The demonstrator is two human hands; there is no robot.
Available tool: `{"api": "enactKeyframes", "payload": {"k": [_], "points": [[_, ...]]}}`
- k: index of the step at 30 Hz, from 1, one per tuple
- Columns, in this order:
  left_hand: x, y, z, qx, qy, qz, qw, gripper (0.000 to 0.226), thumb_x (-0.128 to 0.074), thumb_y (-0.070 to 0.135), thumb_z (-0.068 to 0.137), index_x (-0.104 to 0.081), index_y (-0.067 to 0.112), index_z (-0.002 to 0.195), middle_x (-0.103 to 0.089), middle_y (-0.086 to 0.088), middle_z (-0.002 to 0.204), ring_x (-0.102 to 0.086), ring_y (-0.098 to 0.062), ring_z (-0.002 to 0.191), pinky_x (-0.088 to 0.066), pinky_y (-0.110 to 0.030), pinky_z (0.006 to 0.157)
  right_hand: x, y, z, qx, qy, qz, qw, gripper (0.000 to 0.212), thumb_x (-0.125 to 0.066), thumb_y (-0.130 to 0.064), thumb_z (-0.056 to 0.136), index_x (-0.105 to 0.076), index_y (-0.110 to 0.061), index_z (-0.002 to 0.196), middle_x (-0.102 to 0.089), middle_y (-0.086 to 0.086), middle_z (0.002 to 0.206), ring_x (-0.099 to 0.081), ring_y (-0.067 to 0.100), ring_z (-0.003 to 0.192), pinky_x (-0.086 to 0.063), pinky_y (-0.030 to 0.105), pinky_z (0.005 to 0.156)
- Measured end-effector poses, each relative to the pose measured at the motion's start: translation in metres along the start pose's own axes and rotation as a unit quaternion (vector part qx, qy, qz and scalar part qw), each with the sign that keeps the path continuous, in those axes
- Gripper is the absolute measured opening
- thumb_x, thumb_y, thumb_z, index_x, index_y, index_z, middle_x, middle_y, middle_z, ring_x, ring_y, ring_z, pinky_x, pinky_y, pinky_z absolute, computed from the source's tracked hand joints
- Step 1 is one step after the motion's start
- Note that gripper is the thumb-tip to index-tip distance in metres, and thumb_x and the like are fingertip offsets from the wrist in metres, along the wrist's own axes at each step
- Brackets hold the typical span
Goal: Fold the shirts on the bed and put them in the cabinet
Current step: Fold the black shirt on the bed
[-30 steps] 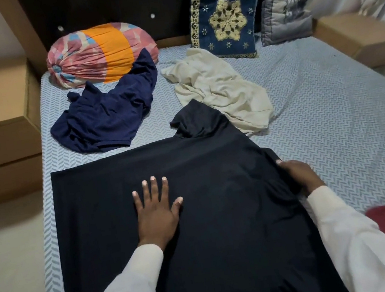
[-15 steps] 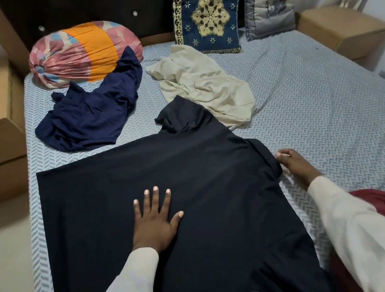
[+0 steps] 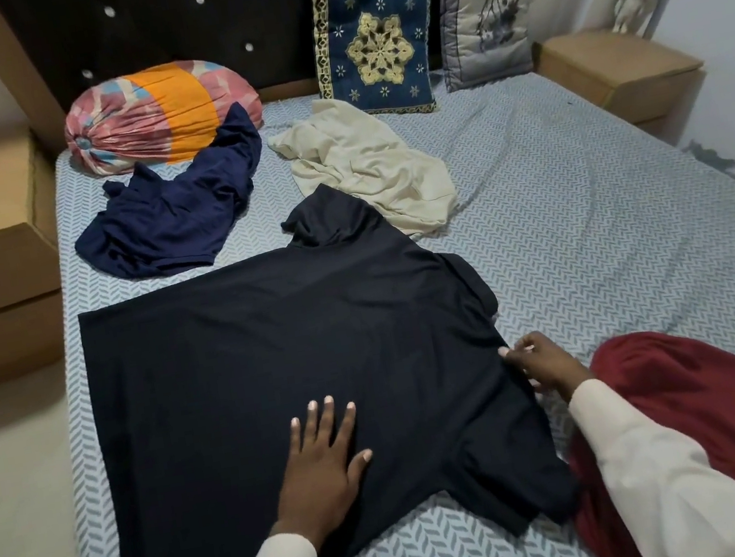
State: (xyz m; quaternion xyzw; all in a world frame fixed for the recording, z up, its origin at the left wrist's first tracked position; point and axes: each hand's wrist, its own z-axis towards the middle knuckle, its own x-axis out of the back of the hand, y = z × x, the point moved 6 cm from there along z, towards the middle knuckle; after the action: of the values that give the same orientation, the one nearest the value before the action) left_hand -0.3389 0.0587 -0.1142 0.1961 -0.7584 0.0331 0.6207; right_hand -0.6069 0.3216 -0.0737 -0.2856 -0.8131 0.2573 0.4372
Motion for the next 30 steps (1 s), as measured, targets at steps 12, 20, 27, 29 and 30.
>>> {"api": "enactKeyframes", "payload": {"k": [12, 20, 27, 29, 30], "points": [[0.020, -0.047, -0.088, 0.023, 0.010, -0.016, 1.000, 0.078, -0.035, 0.070, 0.077, -0.045, 0.028, 0.142, -0.044, -0.004, 0.143, -0.042, -0.028, 0.129, -0.038, -0.038, 0.104, -0.005, 0.058, -0.067, -0.041, -0.119, -0.090, 0.988, 0.050, -0.089, -0.046, 0.063, -0.063, -0.013, 0.090, -0.072, 0.002, 0.082, -0.065, 0.016, 0.069, -0.053, 0.026, 0.062], [0.026, -0.094, -0.166, 0.081, -0.047, 0.029, 0.995, 0.054, -0.061, 0.066, 0.072, -0.037, 0.030, 0.104, -0.045, 0.004, 0.110, -0.047, -0.021, 0.107, -0.040, -0.035, 0.084, 0.042, 0.070, -0.094, 0.002, 0.097, -0.356, 0.929, 0.033, -0.066, -0.018, 0.073, -0.060, -0.012, 0.104, -0.069, 0.016, 0.107, -0.066, 0.031, 0.097, -0.049, 0.032, 0.078], [0.015, -0.096, -0.199, 0.028, -0.087, 0.078, 0.993, 0.045, -0.059, 0.039, 0.078, -0.043, 0.021, 0.116, -0.051, -0.001, 0.117, -0.049, -0.022, 0.111, -0.044, -0.034, 0.088, -0.062, 0.032, -0.176, 0.278, -0.050, -0.300, 0.911, 0.032, -0.071, -0.043, 0.064, -0.054, -0.027, 0.085, -0.062, -0.007, 0.080, -0.059, 0.015, 0.074, -0.051, 0.034, 0.070], [0.014, -0.093, -0.199, 0.017, -0.099, 0.095, 0.990, 0.044, -0.058, 0.035, 0.082, -0.043, 0.020, 0.121, -0.053, -0.003, 0.120, -0.052, -0.024, 0.113, -0.047, -0.035, 0.088, -0.086, 0.045, -0.183, 0.253, -0.086, -0.398, 0.877, 0.038, -0.064, -0.048, 0.059, -0.049, -0.031, 0.090, -0.057, -0.009, 0.090, -0.056, 0.015, 0.086, -0.050, 0.035, 0.073], [0.015, -0.092, -0.200, 0.018, -0.101, 0.107, 0.989, 0.044, -0.056, 0.031, 0.084, -0.043, 0.019, 0.123, -0.054, -0.004, 0.122, -0.054, -0.026, 0.113, -0.048, -0.037, 0.089, -0.091, 0.049, -0.184, 0.238, -0.069, -0.428, 0.869, 0.039, -0.064, -0.047, 0.061, -0.048, -0.032, 0.094, -0.054, -0.008, 0.095, -0.054, 0.017, 0.092, -0.048, 0.035, 0.075]]}}
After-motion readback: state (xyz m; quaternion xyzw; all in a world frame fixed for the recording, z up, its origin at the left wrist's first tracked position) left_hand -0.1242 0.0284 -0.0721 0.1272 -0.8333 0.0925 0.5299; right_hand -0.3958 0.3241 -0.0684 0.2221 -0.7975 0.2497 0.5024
